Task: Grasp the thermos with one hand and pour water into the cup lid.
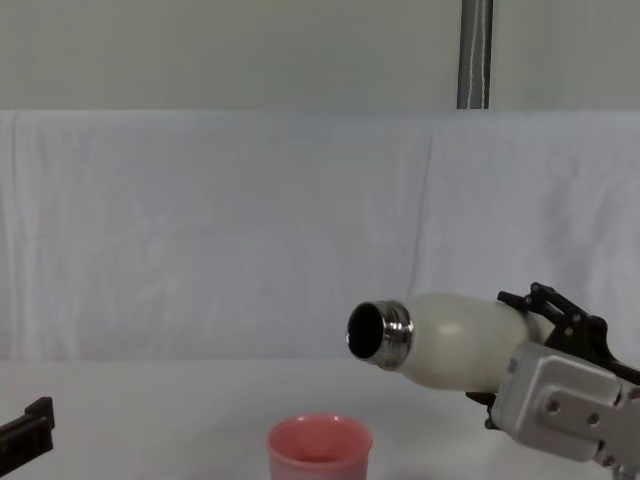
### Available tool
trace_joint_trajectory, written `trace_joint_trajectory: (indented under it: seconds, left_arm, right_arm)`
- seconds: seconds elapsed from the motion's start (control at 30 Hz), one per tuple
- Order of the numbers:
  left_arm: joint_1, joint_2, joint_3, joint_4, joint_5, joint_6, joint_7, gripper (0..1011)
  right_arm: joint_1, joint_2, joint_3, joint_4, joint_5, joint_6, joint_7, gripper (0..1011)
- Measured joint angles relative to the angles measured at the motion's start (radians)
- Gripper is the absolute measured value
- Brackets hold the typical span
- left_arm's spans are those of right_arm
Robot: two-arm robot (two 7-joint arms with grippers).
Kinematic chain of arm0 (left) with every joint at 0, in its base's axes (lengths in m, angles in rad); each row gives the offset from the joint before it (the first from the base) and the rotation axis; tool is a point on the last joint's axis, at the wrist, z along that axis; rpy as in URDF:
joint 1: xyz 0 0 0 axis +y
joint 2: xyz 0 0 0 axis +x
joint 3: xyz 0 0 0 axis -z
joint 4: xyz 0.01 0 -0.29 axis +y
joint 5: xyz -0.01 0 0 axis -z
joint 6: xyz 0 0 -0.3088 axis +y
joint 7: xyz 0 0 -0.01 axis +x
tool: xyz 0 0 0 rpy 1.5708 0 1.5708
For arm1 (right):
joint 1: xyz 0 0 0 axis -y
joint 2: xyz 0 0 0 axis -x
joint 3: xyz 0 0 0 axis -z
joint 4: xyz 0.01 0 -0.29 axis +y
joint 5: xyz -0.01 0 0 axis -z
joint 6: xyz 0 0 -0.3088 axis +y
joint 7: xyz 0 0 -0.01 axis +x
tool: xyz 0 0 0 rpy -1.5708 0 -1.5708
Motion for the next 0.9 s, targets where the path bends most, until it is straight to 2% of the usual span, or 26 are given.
trace_joint_trajectory:
  seconds: [0.47,0.9]
  left_arm:
    - [0.0,0.0,0.0,0.0,0.0,0.0,0.0,1001]
    - [0.0,0.0,0.0,0.0,0.0,0.0,0.0,1001]
  right_arm:
    - [0.045,-0.009,-0.041,0.04,-0.018,-0.023,-0.011,964]
    - [0.056,0.006,-0.061,0.046,-0.041,-0.022,-0.028,964]
